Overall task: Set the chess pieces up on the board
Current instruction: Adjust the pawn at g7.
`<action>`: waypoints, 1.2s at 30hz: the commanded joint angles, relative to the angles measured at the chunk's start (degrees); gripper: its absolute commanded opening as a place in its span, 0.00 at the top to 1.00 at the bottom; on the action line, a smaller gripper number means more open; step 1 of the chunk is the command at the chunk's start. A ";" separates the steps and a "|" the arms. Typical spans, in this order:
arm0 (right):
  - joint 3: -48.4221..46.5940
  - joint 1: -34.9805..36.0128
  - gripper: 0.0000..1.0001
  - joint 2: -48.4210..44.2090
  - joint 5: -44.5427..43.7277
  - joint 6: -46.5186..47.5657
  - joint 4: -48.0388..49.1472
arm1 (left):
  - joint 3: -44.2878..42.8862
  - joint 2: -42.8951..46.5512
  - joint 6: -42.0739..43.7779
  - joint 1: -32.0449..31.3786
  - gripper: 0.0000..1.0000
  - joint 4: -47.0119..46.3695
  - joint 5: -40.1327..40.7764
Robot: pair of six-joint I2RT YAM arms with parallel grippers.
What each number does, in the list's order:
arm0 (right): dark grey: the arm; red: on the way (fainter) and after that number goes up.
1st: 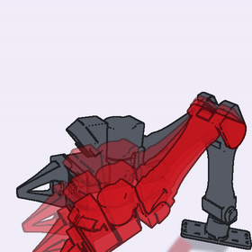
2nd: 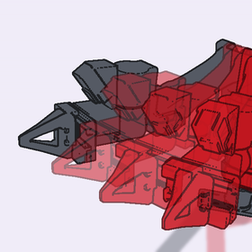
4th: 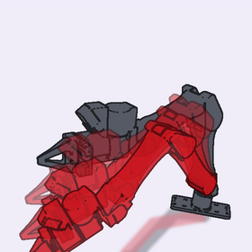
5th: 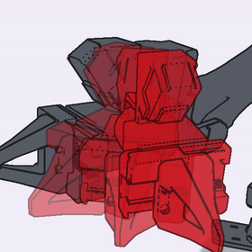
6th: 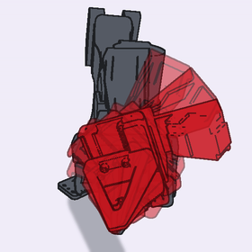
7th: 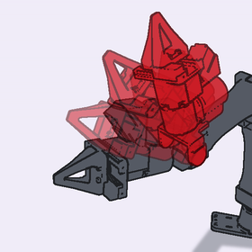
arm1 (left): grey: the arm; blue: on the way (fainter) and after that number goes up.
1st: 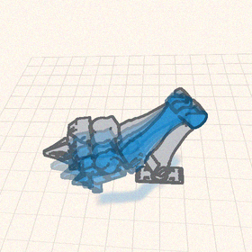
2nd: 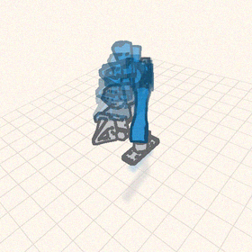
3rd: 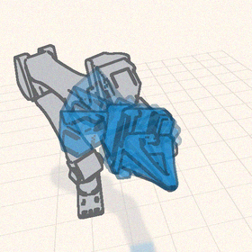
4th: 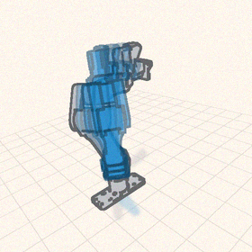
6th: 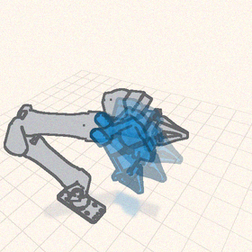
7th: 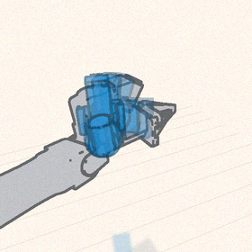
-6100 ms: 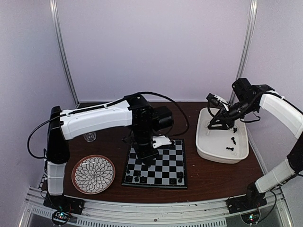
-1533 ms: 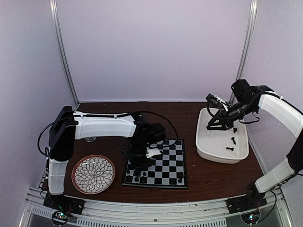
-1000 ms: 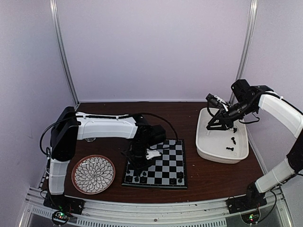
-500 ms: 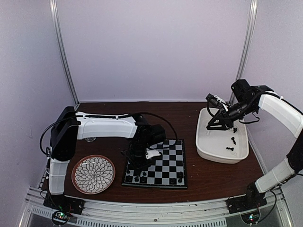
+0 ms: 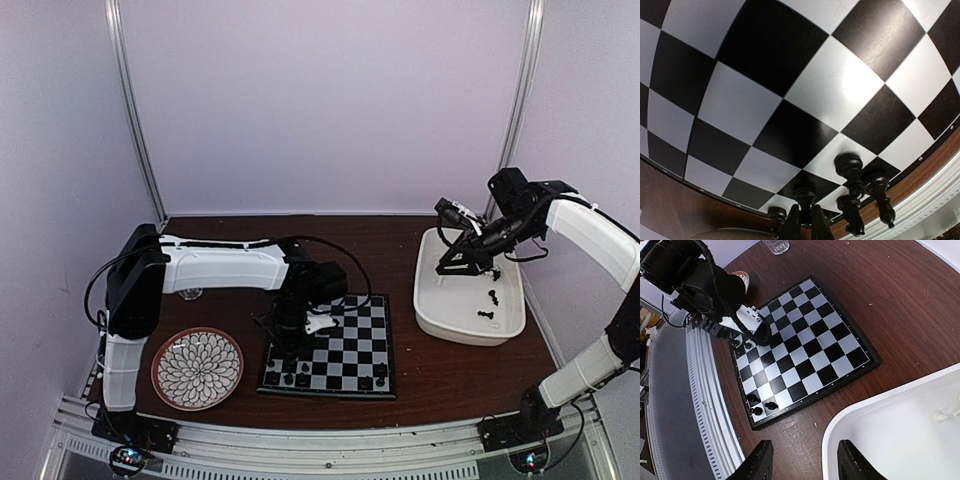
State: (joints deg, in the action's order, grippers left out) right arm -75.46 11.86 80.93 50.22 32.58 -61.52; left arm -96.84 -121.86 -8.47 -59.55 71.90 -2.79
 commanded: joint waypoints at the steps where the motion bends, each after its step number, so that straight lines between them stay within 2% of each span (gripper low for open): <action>1: 0.23 0.19 0.52 0.54 1.11 -0.41 -0.18 | 0.14 -0.45 -0.02 0.52 0.96 -0.23 -0.16; 6: 0.00 0.28 0.52 0.71 1.23 -0.41 -0.29 | -0.29 -0.34 0.11 0.57 0.92 -0.18 -1.36; 19: -0.19 0.34 0.52 0.81 1.24 -0.32 -0.37 | -0.46 -0.31 0.26 0.57 0.92 -0.50 -3.87; 28: -0.49 0.36 0.52 0.56 0.90 -0.32 -0.53 | -1.55 2.79 -0.39 0.56 0.69 0.37 0.60; 33: -1.05 0.11 0.53 1.04 -1.60 -0.46 -0.35 | -4.91 6.88 -0.05 0.50 0.63 1.23 -0.32; 36: -1.05 -0.44 0.53 2.10 -5.91 -2.57 1.74 | -4.24 11.28 -0.31 0.56 0.61 -3.45 -0.61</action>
State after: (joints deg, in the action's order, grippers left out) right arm -75.48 11.86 81.62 49.15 32.29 -61.58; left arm -99.42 -118.34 -8.56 -59.29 72.12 -3.22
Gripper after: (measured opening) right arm 0.473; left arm 0.378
